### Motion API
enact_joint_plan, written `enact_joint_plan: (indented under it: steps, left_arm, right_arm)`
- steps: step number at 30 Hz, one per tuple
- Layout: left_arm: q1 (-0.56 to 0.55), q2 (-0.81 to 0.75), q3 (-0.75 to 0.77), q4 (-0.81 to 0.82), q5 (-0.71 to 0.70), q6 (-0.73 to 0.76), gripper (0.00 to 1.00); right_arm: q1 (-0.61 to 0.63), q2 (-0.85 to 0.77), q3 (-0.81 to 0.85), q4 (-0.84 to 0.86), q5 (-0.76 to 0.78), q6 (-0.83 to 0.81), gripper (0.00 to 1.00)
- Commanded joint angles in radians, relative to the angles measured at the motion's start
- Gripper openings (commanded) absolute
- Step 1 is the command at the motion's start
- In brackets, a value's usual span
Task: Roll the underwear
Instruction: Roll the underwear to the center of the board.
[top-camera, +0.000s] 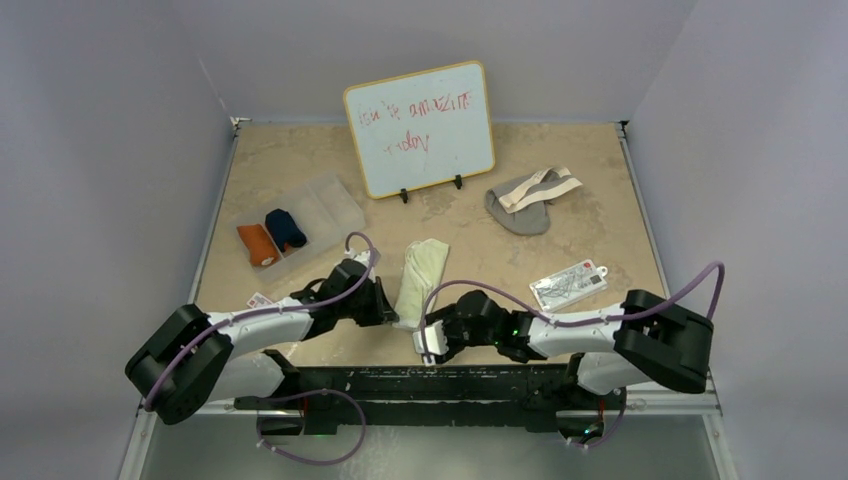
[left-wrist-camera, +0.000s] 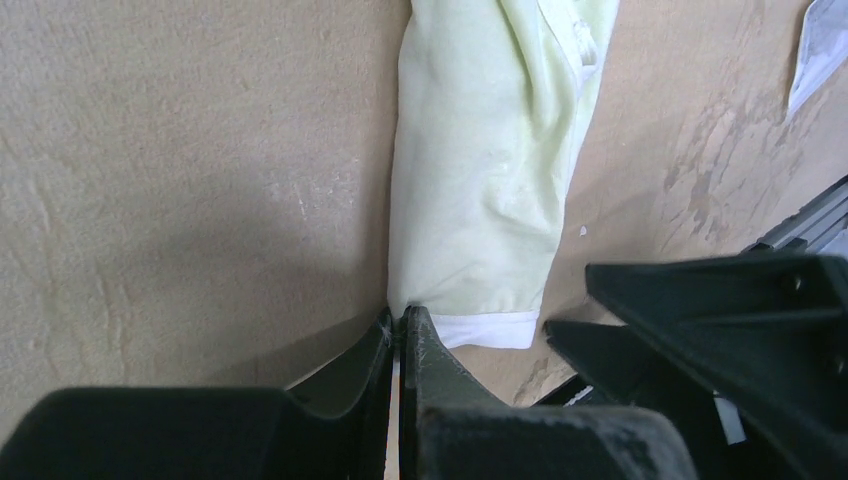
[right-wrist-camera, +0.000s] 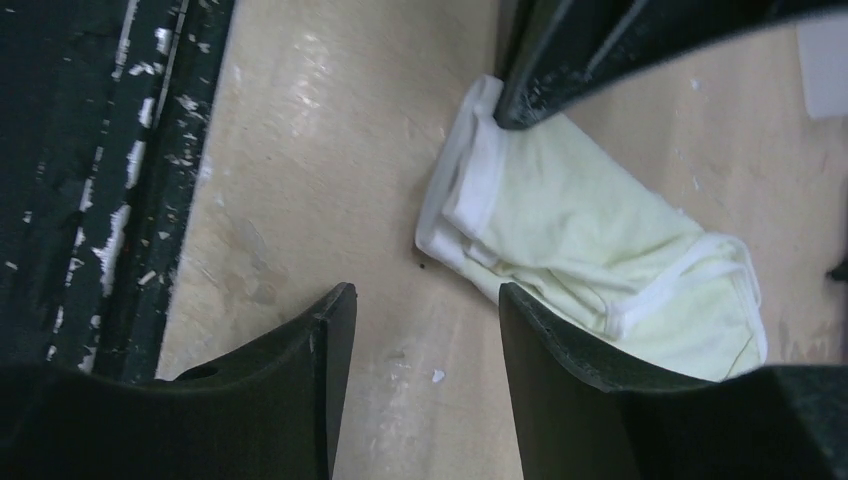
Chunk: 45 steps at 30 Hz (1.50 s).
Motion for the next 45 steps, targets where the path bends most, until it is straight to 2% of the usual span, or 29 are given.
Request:
enact_joint_plan:
  steps: [1,7,11,19,26,32,39,45]
  left_arm:
    - [0.024,-0.009,0.001,-0.023,0.021,0.050,0.00]
    - [0.030,0.029,0.023,-0.035,0.037,0.068,0.00]
    - [0.031,0.026,0.025,-0.037,0.039,0.073,0.00]
    - [0.035,0.035,0.030,-0.045,0.038,0.081,0.00]
    - [0.036,0.043,0.031,-0.044,0.037,0.081,0.00]
    - [0.037,0.054,0.029,-0.031,0.045,0.072,0.00]
    - [0.037,0.049,0.028,-0.034,0.030,0.056,0.00]
    - [0.038,0.011,0.029,-0.084,-0.013,0.038,0.00]
  right_arm:
    - [0.068,0.032,0.008,0.115,0.074,-0.145,0.57]
    - [0.085,0.113,0.020,0.194,0.133,-0.241,0.55]
    - [0.086,0.138,0.039,0.168,0.164,-0.260,0.50]
    - [0.089,0.161,0.062,0.137,0.126,-0.257,0.39]
    - [0.091,0.168,0.064,0.151,0.120,-0.264,0.41]
    - [0.096,0.185,0.072,0.159,0.121,-0.264,0.30]
    - [0.102,0.195,0.073,0.173,0.118,-0.262,0.31]
    - [0.104,0.201,0.105,0.139,0.134,-0.225,0.07]
